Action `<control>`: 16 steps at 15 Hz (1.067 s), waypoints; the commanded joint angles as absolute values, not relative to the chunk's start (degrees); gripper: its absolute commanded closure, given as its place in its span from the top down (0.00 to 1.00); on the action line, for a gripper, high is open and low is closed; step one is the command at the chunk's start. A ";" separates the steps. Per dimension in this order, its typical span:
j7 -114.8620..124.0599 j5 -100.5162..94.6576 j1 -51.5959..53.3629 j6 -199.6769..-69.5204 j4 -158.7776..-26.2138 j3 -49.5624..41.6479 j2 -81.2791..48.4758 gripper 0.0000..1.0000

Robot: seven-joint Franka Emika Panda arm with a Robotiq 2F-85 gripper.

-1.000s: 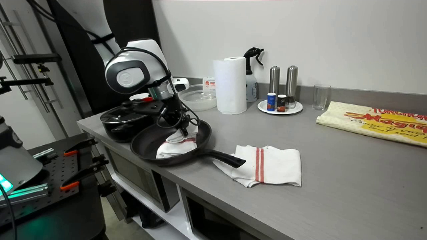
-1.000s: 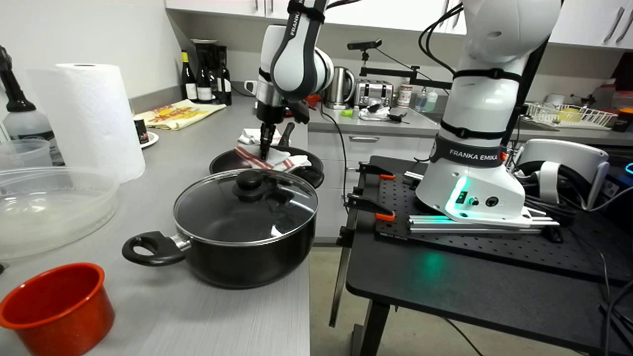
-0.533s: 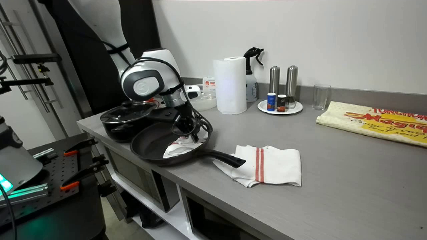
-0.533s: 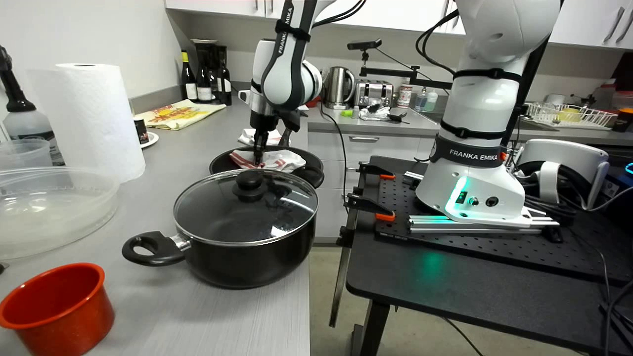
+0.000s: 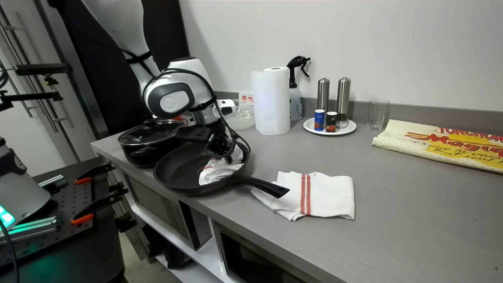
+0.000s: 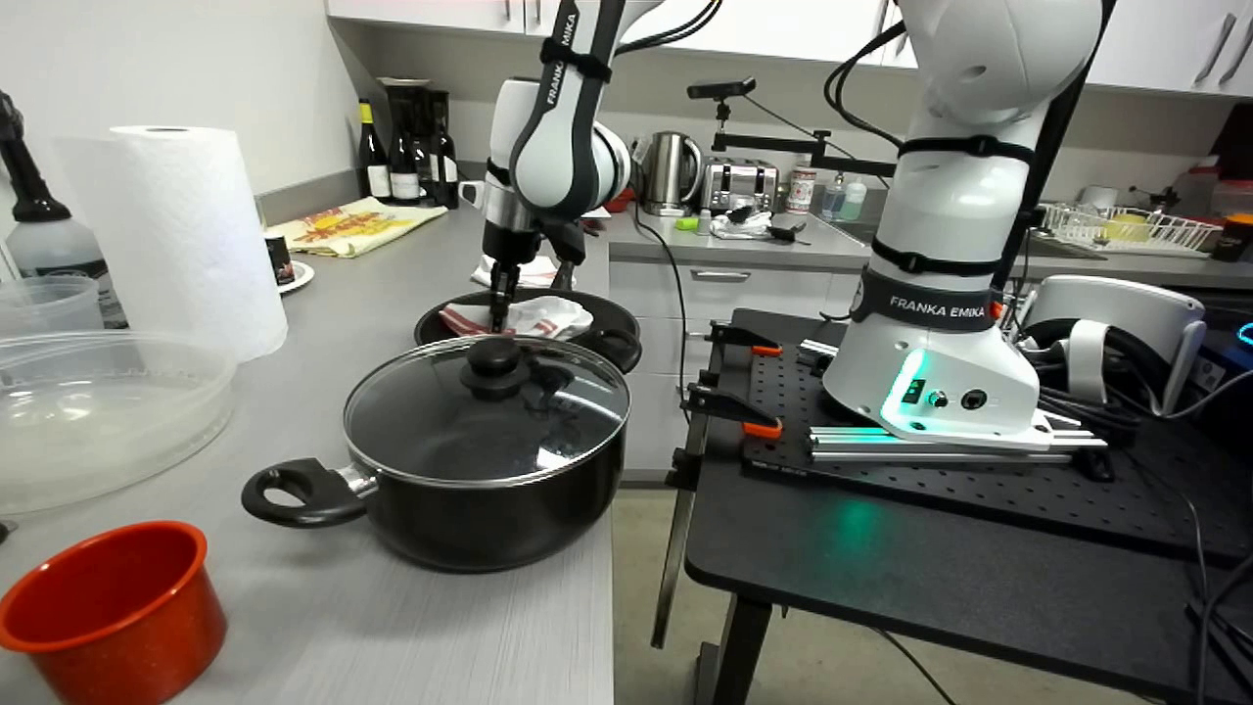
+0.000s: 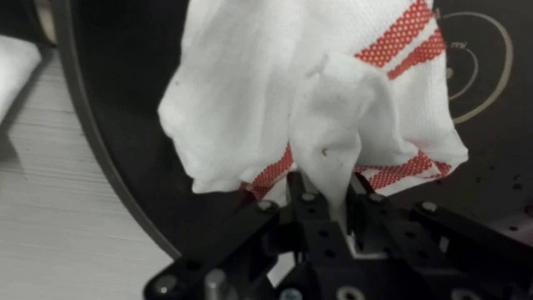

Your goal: Pick up the kitchen towel from the counter and wipe the pan

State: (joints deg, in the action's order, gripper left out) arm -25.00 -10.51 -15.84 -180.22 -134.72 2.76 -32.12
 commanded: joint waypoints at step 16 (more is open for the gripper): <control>-31.57 -15.96 -30.63 -178.58 -147.36 22.31 -26.96 0.04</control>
